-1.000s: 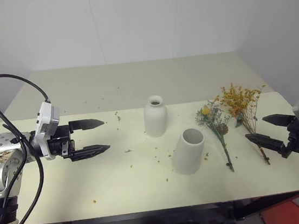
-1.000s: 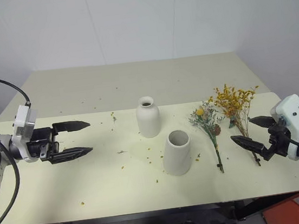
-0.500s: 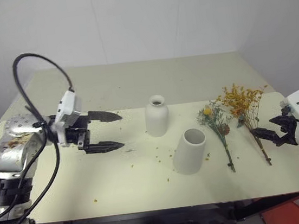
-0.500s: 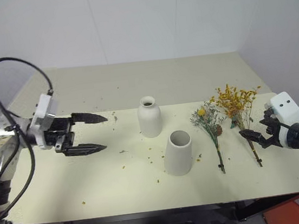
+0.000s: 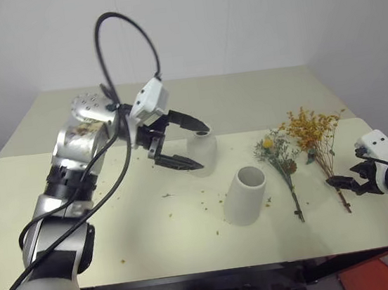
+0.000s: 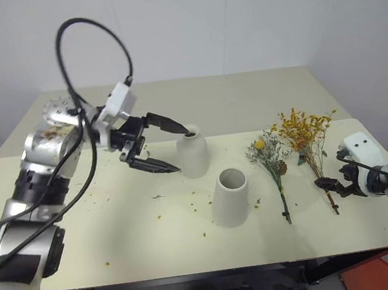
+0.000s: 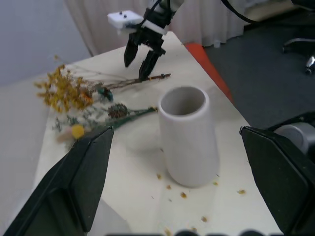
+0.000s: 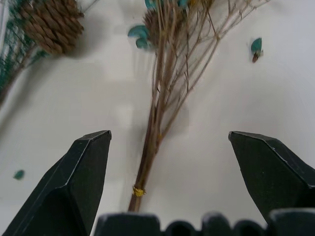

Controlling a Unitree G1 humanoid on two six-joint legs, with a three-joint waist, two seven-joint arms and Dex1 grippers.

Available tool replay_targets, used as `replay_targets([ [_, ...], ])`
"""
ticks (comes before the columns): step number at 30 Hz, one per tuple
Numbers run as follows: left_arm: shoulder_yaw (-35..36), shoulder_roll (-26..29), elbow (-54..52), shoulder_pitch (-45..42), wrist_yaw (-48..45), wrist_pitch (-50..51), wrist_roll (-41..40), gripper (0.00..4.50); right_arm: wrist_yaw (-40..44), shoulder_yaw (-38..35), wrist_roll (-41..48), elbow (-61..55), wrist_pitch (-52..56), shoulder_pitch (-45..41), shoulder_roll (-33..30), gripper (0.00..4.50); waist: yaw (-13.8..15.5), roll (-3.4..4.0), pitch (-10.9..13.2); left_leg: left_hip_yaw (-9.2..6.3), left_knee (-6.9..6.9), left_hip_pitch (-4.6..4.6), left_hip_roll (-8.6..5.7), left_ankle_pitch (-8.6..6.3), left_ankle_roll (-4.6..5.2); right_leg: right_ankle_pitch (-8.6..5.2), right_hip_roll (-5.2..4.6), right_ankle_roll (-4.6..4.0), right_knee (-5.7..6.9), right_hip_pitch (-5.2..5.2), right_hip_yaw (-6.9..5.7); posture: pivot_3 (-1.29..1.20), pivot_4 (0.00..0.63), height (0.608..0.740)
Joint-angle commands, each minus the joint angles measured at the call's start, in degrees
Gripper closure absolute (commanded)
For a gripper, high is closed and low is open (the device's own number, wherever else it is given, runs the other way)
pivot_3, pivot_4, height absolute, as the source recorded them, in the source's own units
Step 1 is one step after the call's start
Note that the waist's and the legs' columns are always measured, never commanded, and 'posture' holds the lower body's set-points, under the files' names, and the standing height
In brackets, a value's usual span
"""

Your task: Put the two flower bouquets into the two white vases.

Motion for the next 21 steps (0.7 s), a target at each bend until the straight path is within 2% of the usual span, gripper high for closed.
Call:
replay_targets([
  [1,-3.7,-1.7,3.5,-5.9,-0.3,-2.8,-0.3,0.02,2.0,1.3,-2.2,3.2,-3.0,-2.5,0.1,0.0,-0.1,0.0,0.0,0.0,0.01,-0.02,0.0,0.0,0.0,0.0,0.0,0.0,0.0,-0.02,0.01,0.0,0.15,0.74],
  [6,-9.3,-3.3,6.2,-9.6,-0.3,-5.9,-1.3,0.02,4.3,4.2,-4.3,8.5,-5.0,-6.1,1.7,0.0,-0.5,0.07,0.0,0.0,-0.01,-0.05,-0.01,0.0,0.0,0.0,0.0,0.01,0.0,-0.04,0.04,0.0,0.15,0.74],
  [9,-11.5,-5.0,8.0,-11.0,-0.3,-7.9,-0.9,0.0,5.3,6.6,-6.7,13.7,-6.5,-9.3,2.7,0.61,-0.8,0.07,0.0,-0.01,0.01,-0.05,-0.02,0.0,0.0,0.0,-0.01,0.02,0.03,-0.05,0.04,0.0,0.15,0.74],
  [20,-14.3,-6.5,7.2,-11.2,-0.3,-8.0,-0.6,0.0,8.6,8.1,-8.6,16.3,-5.9,-12.2,4.1,4.44,-1.2,0.08,0.0,-0.03,0.0,-0.07,-0.04,0.0,0.0,0.01,-0.01,0.04,0.03,-0.06,0.06,0.0,0.15,0.74],
  [21,-14.4,-6.4,7.1,-11.2,-0.3,-7.9,-0.7,0.0,8.6,8.1,-8.7,16.2,-5.8,-12.2,4.1,4.48,-1.2,0.08,0.0,-0.04,0.01,-0.06,-0.04,0.0,0.0,0.0,0.0,0.04,0.04,-0.06,0.06,0.0,0.15,0.74],
])
